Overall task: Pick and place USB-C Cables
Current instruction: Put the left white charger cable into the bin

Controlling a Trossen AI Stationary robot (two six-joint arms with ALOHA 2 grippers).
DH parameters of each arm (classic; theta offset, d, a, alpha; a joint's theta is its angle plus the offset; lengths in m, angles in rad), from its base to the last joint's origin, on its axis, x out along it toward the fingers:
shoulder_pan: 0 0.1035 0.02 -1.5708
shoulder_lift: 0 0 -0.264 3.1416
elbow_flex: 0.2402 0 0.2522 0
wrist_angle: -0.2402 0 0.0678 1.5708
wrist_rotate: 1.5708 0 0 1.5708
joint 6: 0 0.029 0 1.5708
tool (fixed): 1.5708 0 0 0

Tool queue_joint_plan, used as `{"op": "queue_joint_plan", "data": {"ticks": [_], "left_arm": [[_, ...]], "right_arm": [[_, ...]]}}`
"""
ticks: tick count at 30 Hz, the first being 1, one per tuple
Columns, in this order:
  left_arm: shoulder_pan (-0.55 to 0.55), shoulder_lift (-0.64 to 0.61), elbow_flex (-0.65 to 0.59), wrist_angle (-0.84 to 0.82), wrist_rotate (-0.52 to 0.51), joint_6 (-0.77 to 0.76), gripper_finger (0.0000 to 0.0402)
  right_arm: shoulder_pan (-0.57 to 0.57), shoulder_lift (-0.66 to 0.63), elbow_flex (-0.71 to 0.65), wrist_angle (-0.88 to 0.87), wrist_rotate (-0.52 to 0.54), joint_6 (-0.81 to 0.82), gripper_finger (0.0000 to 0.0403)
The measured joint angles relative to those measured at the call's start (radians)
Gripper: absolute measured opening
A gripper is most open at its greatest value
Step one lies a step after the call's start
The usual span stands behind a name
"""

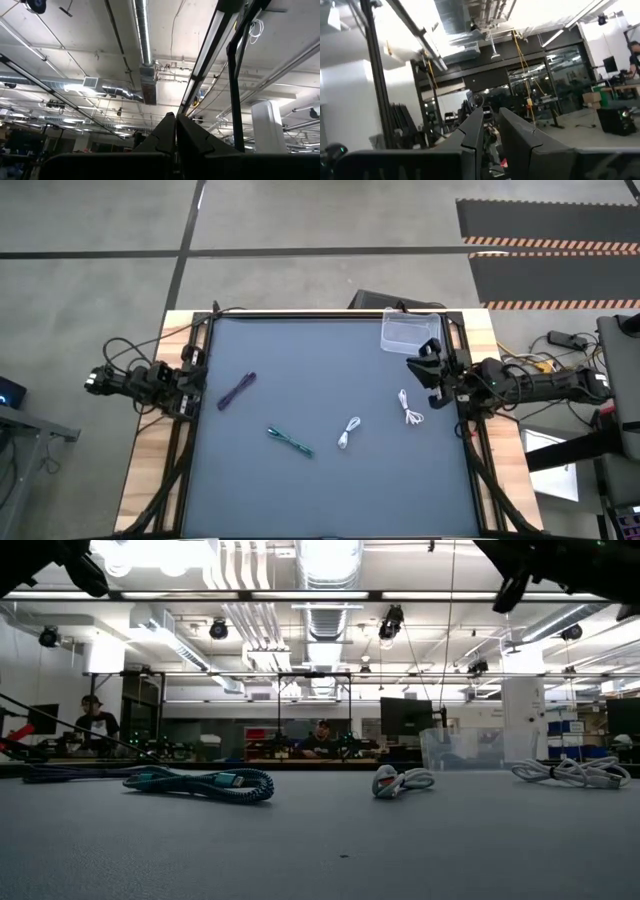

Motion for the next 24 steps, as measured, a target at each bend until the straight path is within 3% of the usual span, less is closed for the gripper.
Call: {"op": "queue_joint_plan", "data": {"ticks": [13,24], "left_arm": [[0.000,0.000,0.000,-0.021,0.000,-0.002,0.0000],[0.000,0.000,0.000,-0.024,0.000,-0.003,0.0000]], "right_arm": [[0.116,0.324,0.231,-0.096,0.001,-0.103,0.0052],[0.124,0.537,0.512,-0.648,0.002,0.017,0.0052]]}}
